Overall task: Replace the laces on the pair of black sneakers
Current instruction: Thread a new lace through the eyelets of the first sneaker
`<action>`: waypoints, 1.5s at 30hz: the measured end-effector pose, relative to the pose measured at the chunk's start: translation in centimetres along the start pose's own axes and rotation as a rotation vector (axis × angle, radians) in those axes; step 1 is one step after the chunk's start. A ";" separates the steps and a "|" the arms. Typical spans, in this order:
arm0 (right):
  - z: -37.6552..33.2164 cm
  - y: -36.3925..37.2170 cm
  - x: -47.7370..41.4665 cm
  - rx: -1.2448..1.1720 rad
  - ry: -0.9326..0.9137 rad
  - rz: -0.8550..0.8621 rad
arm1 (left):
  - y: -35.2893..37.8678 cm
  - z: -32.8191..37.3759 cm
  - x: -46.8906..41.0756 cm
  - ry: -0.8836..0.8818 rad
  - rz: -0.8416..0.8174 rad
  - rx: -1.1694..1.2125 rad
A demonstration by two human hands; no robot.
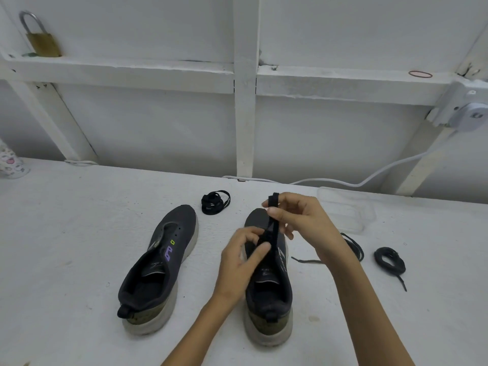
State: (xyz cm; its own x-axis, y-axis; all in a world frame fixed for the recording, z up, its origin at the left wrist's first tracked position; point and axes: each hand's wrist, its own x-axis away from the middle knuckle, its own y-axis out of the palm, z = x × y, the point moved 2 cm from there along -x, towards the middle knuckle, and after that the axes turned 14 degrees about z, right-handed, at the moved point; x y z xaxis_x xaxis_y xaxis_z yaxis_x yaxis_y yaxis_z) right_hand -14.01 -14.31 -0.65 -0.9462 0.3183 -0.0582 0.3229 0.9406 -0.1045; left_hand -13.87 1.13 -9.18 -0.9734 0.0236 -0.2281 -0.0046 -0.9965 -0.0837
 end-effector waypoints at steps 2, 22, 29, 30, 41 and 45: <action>1.0 -1.1 -0.4 0.025 0.026 0.108 | -0.8 0.3 -0.5 0.008 0.157 0.017; 8.6 -0.9 0.9 0.513 -0.051 0.050 | -5.1 -4.1 -1.4 0.126 -0.137 -0.847; 9.3 0.0 0.2 0.568 -0.007 0.147 | -5.3 -1.8 -1.3 -0.015 -0.064 -1.073; 9.2 0.1 0.2 0.579 0.004 0.152 | -5.1 -1.5 -1.6 -0.016 -0.071 -1.061; 8.7 0.9 0.1 0.683 -0.005 0.130 | -0.1 -0.9 -4.7 0.044 -0.113 -0.768; 8.7 1.1 0.4 0.618 -0.009 0.135 | -0.1 -0.9 -5.1 0.053 -0.186 -0.809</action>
State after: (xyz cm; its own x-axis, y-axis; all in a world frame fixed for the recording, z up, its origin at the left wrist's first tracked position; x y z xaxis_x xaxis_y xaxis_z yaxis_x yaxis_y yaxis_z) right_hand -13.87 -14.16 -9.38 -0.8967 0.4265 -0.1188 0.3951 0.6496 -0.6496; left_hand -8.67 1.14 -8.85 -0.9607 0.2066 -0.1856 0.0215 -0.6108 -0.7915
